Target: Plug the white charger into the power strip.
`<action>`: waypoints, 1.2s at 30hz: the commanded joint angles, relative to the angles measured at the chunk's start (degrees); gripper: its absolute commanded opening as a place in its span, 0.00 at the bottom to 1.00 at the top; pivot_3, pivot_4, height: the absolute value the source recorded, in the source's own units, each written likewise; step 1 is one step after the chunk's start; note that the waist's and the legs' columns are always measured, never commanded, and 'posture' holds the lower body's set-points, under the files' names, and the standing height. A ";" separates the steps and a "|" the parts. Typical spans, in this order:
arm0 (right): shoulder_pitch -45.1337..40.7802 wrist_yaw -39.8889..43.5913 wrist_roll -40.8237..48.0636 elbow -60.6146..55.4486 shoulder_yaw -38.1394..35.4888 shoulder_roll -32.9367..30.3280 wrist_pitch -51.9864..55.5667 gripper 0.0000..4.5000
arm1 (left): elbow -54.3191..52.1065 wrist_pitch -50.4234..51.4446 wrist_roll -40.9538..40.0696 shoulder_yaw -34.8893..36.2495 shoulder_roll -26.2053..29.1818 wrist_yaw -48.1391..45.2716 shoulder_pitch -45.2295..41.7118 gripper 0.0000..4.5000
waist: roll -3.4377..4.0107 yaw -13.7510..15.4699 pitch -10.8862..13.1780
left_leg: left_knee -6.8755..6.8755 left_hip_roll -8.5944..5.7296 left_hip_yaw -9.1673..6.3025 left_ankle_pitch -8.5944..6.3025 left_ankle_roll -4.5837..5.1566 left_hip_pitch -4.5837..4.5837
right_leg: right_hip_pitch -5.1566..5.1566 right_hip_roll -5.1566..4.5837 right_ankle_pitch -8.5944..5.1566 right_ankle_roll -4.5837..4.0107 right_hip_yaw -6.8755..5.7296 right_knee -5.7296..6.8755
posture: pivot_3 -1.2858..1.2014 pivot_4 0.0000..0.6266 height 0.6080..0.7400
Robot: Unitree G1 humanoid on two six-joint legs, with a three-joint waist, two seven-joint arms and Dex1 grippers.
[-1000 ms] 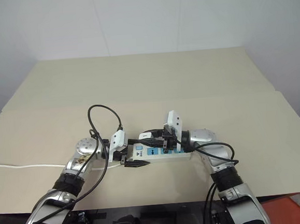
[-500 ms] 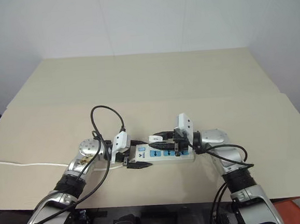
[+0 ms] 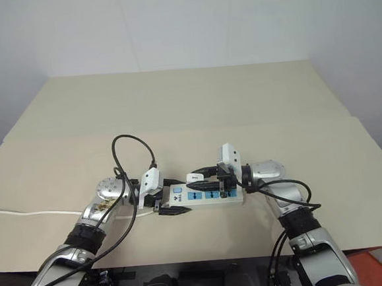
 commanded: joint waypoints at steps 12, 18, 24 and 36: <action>1.05 -0.12 -7.01 1.92 3.42 1.31 -2.13 0.26 | -0.50 0.25 1.02 0.24 1.34 -0.37 0.83 0.74 | -0.05 -0.64 -0.05 | -0.02 0.01 0.00 0.00 0.00 0.10 | 0.07 0.02 -0.01 -0.01 0.01 0.01 | 0.52 0.24 1.00; -0.09 1.02 -7.30 3.13 4.41 2.66 -1.45 0.26 | -0.69 0.15 1.09 0.29 0.95 0.02 0.92 0.74 | -0.05 -0.79 -0.07 | -0.03 0.03 0.00 0.00 0.00 0.14 | 0.08 0.04 -0.01 -0.02 0.02 0.02 | 0.52 0.24 1.00; 0.20 3.16 -6.99 5.53 3.10 0.65 -0.30 0.26 | -1.29 -0.22 1.13 0.70 1.88 -0.14 1.97 0.74 | -0.06 -0.81 -0.11 | -0.05 0.05 -0.01 0.00 0.00 0.20 | 0.14 0.05 -0.02 -0.04 0.03 0.02 | 0.52 0.24 1.00; -0.32 3.73 -6.52 5.43 2.99 1.57 -0.06 0.26 | -1.45 -1.19 1.24 0.87 1.70 0.64 2.22 0.74 | -0.08 -0.78 -0.12 | -0.05 0.05 -0.01 -0.01 0.00 0.20 | 0.17 0.05 -0.02 -0.05 0.02 0.00 | 0.52 0.24 1.00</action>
